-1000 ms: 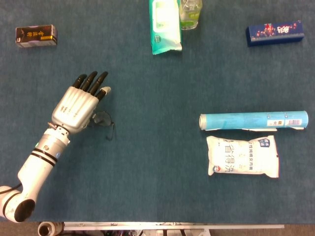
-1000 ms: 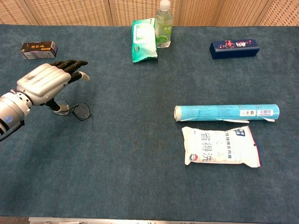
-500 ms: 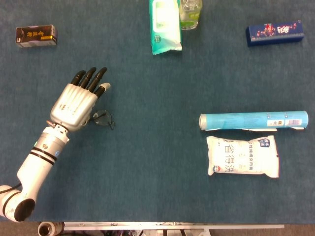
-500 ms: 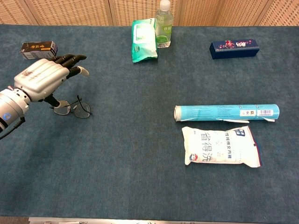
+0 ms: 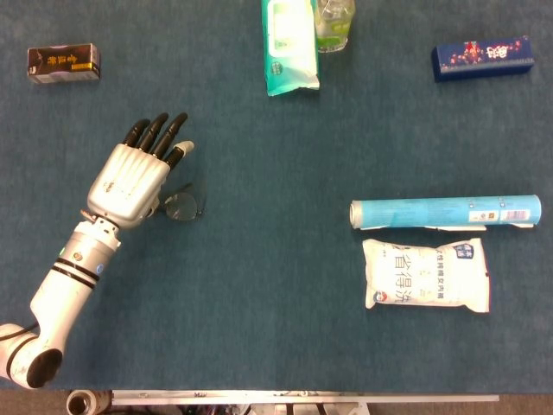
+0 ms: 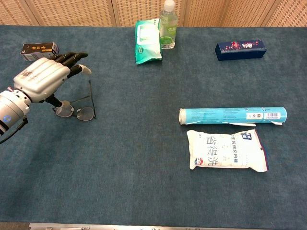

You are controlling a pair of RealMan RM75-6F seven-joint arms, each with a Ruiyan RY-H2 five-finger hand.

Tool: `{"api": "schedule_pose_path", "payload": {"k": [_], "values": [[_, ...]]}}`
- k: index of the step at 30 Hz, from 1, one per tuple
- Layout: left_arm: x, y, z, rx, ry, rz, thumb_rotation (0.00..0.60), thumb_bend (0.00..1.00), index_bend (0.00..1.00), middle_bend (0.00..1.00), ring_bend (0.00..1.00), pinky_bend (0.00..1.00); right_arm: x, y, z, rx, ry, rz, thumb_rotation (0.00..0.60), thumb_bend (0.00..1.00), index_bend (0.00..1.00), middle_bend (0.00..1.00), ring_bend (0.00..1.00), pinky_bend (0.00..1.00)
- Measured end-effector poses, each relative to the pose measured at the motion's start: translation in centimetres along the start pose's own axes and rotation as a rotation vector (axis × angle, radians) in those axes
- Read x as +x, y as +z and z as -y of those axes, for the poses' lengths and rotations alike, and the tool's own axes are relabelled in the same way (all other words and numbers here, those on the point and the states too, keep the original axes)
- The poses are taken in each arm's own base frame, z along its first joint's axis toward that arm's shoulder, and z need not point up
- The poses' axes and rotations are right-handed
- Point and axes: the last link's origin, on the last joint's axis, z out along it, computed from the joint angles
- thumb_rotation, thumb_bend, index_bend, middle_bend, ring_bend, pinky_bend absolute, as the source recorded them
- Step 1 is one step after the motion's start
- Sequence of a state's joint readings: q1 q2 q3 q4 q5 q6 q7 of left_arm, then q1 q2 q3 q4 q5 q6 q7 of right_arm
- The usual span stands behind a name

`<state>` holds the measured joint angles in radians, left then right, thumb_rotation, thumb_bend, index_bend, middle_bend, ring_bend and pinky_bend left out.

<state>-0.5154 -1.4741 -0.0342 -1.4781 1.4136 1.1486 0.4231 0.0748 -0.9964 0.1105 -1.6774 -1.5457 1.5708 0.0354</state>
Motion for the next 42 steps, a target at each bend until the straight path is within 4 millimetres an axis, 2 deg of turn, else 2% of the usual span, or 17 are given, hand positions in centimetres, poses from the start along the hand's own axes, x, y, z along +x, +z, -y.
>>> {"api": "schedule_pose_path", "payload": {"k": [13,20,26,42], "values": [[-0.5,-0.1,0.5,-0.001,-0.003,-0.029,0.600,0.14,0.21,0.00,0.00,0.12,0.1,0.0,0.0,0.000,0.001,-0.007,0.600,0.32,0.39,0.37,0.22,0.37],[-0.5,0.0,0.5,-0.004,-0.014,-0.051,0.600,0.22,0.21,0.00,0.00,0.12,0.1,0.0,0.0,-0.001,0.001,-0.007,0.600,0.32,0.39,0.37,0.22,0.37],[-0.8,0.1,0.1,-0.016,-0.031,-0.057,0.600,0.25,0.21,0.00,0.00,0.12,0.2,0.0,0.1,0.001,0.002,-0.009,0.600,0.32,0.39,0.37,0.22,0.37],[-2.0,0.5,-1.0,-0.025,-0.097,-0.058,0.600,0.25,0.21,0.00,0.00,0.12,0.3,-0.1,0.1,0.002,0.005,-0.012,0.600,0.32,0.39,0.37,0.22,0.37]]}}
